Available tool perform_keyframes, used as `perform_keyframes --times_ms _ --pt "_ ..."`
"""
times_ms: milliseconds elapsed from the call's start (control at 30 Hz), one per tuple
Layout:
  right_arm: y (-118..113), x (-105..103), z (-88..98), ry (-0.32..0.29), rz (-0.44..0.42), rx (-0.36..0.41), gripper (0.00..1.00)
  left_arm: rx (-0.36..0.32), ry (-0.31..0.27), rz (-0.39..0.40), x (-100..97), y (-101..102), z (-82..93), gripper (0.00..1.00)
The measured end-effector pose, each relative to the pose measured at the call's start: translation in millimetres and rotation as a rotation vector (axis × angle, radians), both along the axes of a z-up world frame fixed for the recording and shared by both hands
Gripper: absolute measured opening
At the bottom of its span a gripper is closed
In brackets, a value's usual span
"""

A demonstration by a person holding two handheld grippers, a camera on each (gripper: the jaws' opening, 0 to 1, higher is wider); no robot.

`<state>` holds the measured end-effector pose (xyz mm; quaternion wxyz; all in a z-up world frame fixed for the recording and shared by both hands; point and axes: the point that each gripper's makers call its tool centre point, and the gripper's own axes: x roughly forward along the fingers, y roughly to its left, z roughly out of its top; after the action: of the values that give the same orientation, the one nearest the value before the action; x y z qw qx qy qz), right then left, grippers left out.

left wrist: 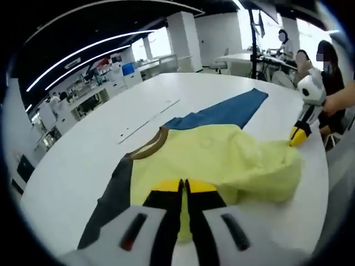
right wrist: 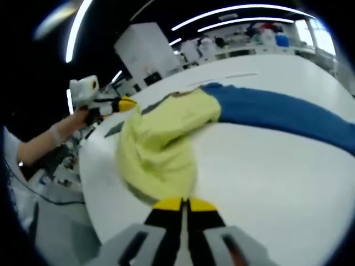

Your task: Fold the garment on the visible template until the final outline fits inside the template.

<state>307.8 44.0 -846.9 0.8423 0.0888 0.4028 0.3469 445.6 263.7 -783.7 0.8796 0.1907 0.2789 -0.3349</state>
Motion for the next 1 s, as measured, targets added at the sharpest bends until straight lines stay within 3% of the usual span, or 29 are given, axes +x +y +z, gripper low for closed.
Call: perform_keyframes --times_ms 167,433,600,900,1000 --pt "3.2 -1.7 -0.3 0.003 -0.003 0.008 0.00 0.011 0.068 -0.014 5.3 -0.1 -15.2 0.00" --pt "3.4 -0.9 -0.3 0.007 -0.018 0.018 0.00 0.027 0.076 -0.037 1.2 2.4 -23.9 0.00" --pt "4.0 -1.4 -0.1 0.008 -0.023 0.022 0.00 -0.017 0.073 -0.036 -2.5 1.8 -16.0 0.01" --pt "4.5 -1.3 0.0 0.012 -0.035 0.036 0.00 -0.039 0.057 -0.036 -4.9 15.7 -2.9 0.17" --pt "5.3 -2.5 0.7 0.014 -0.038 0.040 0.00 -0.047 0.059 -0.040 -14.4 19.2 2.9 0.21"
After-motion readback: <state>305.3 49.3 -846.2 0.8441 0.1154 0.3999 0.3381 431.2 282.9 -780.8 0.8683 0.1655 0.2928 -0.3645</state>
